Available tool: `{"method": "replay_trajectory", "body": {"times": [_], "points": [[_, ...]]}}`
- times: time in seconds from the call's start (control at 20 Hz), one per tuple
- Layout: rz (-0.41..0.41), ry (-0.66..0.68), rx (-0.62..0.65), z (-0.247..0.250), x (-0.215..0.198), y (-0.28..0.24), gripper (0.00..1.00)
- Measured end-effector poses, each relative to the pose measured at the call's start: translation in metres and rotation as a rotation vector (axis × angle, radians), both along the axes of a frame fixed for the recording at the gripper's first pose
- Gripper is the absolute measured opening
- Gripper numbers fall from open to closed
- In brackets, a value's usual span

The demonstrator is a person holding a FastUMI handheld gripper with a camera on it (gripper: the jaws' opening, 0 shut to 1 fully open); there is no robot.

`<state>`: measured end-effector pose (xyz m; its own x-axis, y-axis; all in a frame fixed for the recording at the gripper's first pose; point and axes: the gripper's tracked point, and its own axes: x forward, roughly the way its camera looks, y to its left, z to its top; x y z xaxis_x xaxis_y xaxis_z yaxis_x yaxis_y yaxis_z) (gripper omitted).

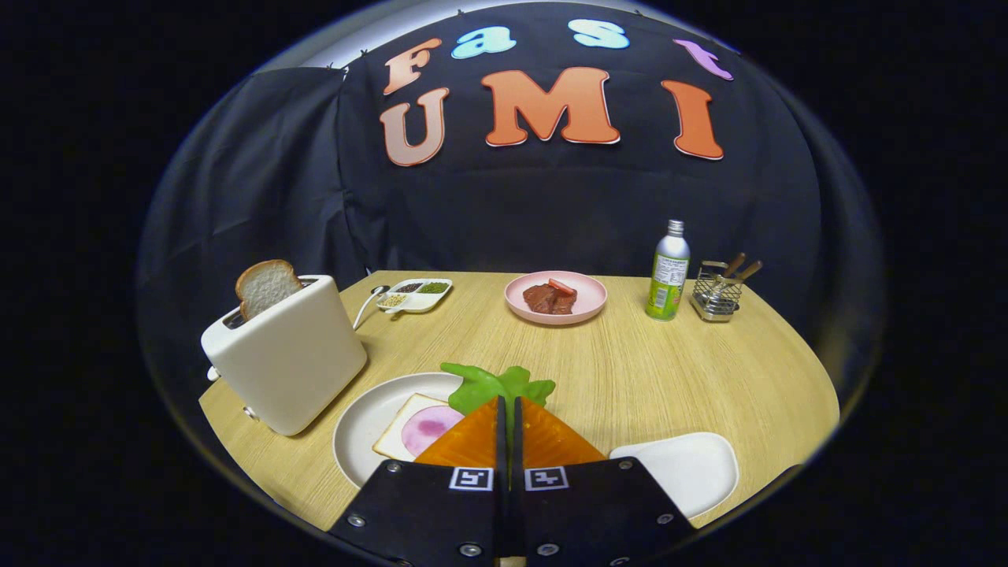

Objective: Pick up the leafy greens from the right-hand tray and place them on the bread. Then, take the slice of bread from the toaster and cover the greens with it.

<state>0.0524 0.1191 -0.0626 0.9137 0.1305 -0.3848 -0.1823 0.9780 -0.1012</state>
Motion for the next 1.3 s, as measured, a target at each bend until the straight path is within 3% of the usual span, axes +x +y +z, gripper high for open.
{"method": "replay_trajectory", "body": {"times": [0.55, 1.0, 1.3], "points": [[0.098, 0.041, -0.027, -0.037, 0.007, 0.065, 0.00], [0.110, 0.085, -0.087, -0.067, 0.004, 0.077, 0.03], [0.076, 0.081, -0.074, -0.060, 0.002, 0.067, 0.16]]}}
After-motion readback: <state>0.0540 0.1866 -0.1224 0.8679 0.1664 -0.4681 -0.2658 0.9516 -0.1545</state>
